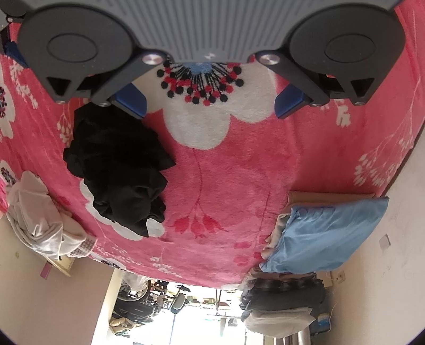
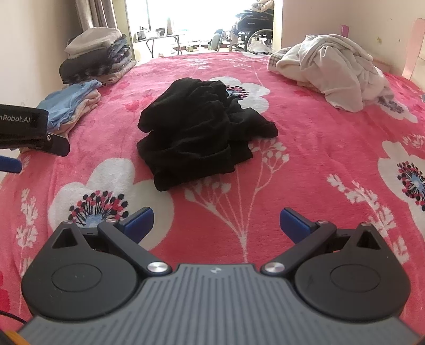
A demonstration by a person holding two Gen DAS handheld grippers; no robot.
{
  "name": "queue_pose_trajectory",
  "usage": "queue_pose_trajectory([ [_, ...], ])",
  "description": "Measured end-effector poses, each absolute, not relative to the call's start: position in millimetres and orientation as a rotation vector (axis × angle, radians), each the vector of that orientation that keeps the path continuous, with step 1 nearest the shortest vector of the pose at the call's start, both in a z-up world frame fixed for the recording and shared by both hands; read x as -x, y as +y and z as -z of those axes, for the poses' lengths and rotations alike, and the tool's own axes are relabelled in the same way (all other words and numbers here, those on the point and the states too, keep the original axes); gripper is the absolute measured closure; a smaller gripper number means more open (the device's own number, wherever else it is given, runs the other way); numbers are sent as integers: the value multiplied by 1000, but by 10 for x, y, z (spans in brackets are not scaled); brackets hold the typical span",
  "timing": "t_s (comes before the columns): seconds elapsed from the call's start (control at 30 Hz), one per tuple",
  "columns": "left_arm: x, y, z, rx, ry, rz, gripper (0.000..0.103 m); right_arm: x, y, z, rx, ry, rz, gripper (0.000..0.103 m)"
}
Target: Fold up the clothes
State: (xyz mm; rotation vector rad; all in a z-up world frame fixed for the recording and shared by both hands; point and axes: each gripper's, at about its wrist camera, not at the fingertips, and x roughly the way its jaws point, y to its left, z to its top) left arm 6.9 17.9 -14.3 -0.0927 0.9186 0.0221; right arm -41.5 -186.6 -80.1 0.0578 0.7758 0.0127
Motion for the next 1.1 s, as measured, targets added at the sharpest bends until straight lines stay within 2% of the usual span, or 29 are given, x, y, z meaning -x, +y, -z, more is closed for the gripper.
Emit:
queue_pose_trajectory([
  [1.1, -68, 156, 178, 56, 929, -20, 0, 390, -1877, 865, -47, 816, 14, 1],
])
